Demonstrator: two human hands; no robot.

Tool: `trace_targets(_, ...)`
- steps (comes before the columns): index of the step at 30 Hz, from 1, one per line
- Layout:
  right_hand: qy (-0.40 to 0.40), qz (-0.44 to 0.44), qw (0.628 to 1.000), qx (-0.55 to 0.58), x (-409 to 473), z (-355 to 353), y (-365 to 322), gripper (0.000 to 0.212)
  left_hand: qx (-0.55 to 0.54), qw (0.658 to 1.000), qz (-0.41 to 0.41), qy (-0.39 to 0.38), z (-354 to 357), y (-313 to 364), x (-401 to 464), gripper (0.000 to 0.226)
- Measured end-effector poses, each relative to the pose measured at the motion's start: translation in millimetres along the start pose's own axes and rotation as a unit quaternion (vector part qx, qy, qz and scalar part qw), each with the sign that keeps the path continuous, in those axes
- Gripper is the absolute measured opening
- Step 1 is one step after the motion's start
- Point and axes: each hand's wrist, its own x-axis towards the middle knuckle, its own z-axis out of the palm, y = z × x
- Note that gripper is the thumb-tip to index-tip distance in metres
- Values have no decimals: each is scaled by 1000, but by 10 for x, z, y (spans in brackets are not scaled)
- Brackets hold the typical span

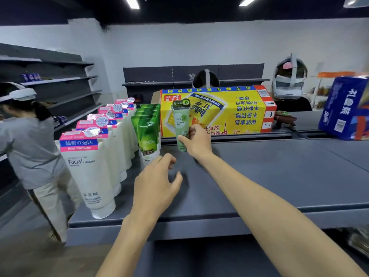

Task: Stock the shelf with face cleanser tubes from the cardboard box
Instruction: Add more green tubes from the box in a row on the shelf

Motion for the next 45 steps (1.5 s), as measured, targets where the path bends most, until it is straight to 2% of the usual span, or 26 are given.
trace_targets(22,-12,-11,1000,-13,154,100,72,33,32,999,26,-9,117,-43,120,20)
trace_targets(31,-30,-5,998,-54,4,-110,-66,55,26,999,28,-24,12,28,74,21)
trace_targets(36,-46,-24,996,-68,-144,-311,-201,43,2,999,45,-12,-159,77,41,23)
trace_targets(45,-27,-21,999,-42,-651,-577,-208,44,4,997,60,-48,-330,62,-93,26)
